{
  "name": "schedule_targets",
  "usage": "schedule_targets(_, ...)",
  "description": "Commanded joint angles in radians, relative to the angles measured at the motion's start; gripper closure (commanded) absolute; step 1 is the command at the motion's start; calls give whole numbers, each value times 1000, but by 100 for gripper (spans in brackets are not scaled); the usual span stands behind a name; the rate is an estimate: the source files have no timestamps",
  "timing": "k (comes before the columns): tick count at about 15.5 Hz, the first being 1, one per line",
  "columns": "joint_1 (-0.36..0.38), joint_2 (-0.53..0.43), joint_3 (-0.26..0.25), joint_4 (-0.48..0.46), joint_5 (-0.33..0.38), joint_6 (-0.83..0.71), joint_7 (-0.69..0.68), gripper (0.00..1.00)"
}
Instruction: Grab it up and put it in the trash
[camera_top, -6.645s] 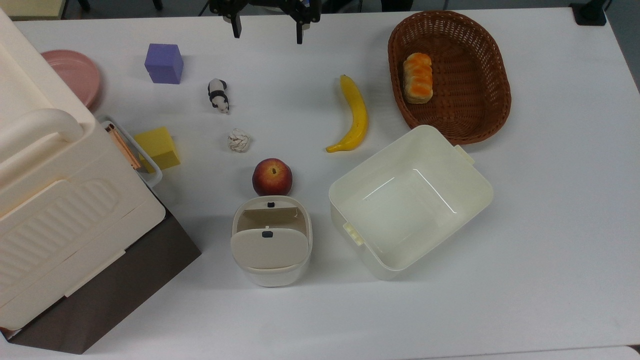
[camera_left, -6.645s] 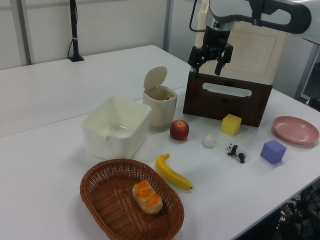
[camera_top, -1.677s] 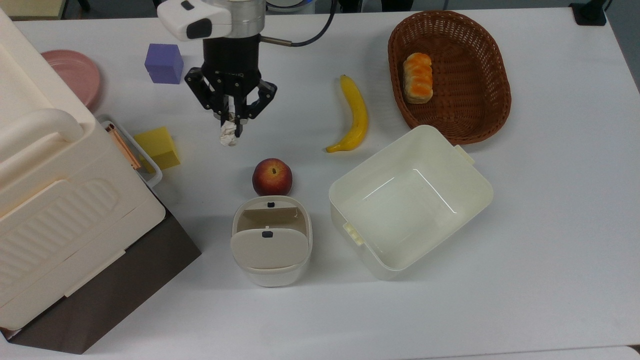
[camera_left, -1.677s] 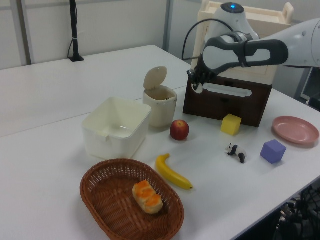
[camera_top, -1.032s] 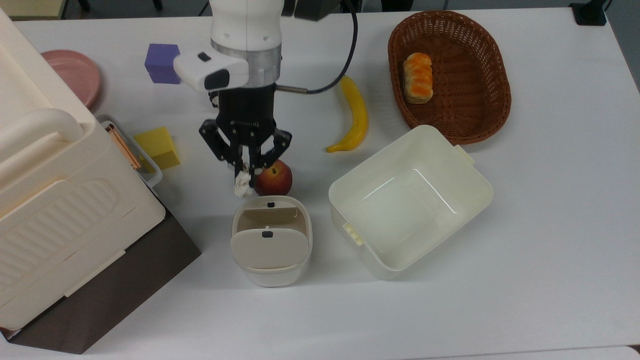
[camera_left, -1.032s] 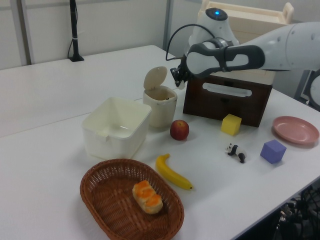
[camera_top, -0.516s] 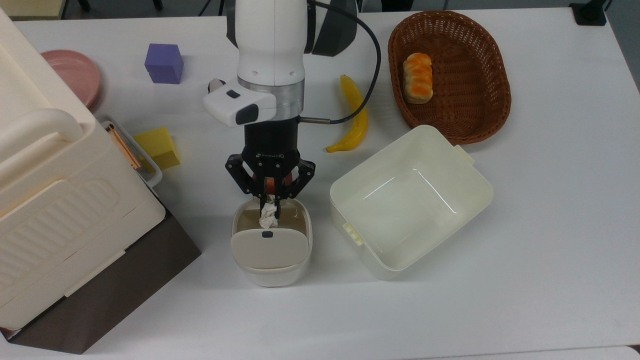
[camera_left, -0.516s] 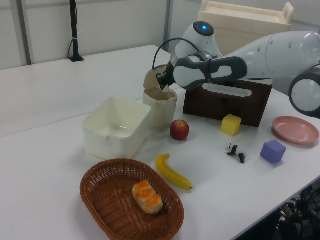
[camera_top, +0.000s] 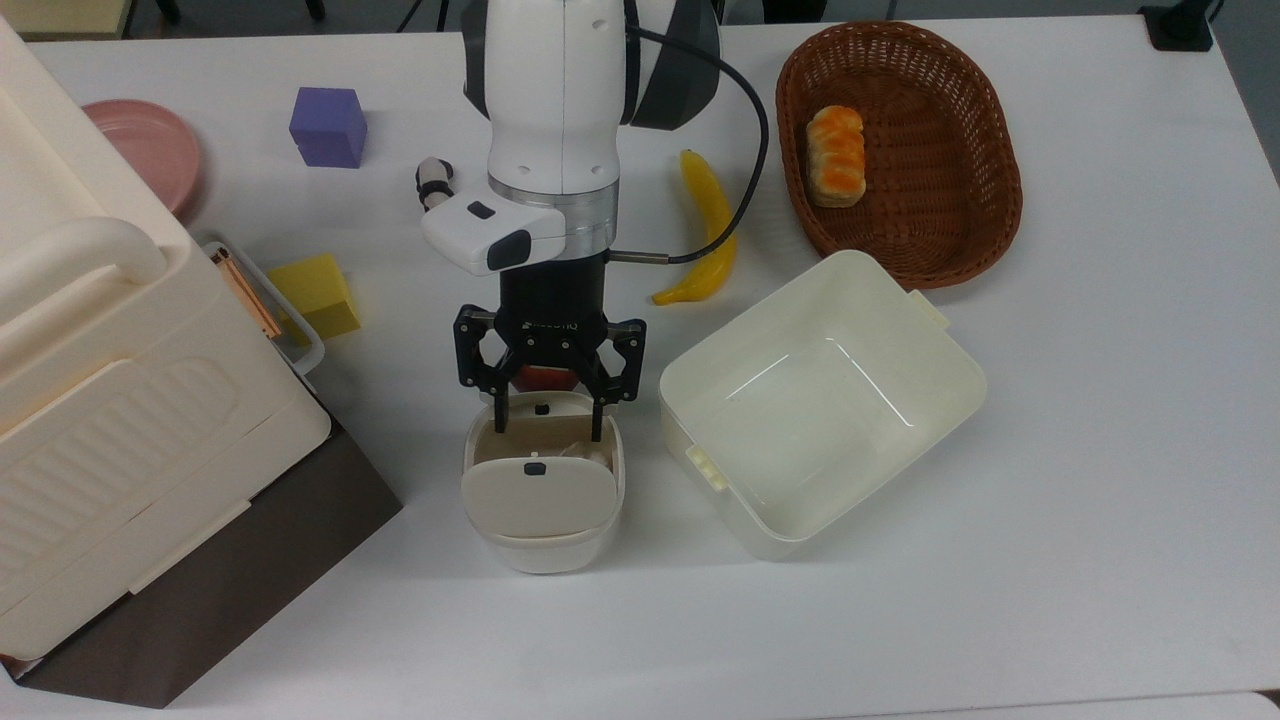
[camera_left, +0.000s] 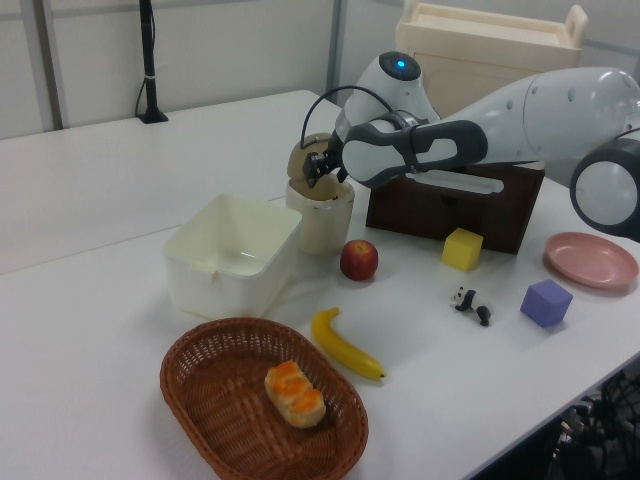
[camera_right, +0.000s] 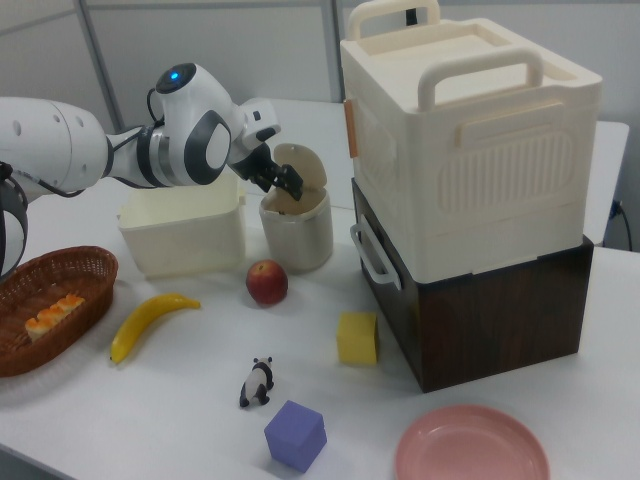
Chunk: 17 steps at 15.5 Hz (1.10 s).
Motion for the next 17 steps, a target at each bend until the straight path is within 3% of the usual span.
schedule_targets(1,9,2,-4,11,-35,12,6,0)
schedule_targets(4,9,-51,-4,-24,-32,-2,6,0)
schedule_targets(7,9,-174,-4,-102,-22,-99,9,0)
schedule_targets(14,10,-407,-4,-111,-8,-693,14,0)
schedule_targets(17,6,-486,-25,-113,56,-851,1,0)
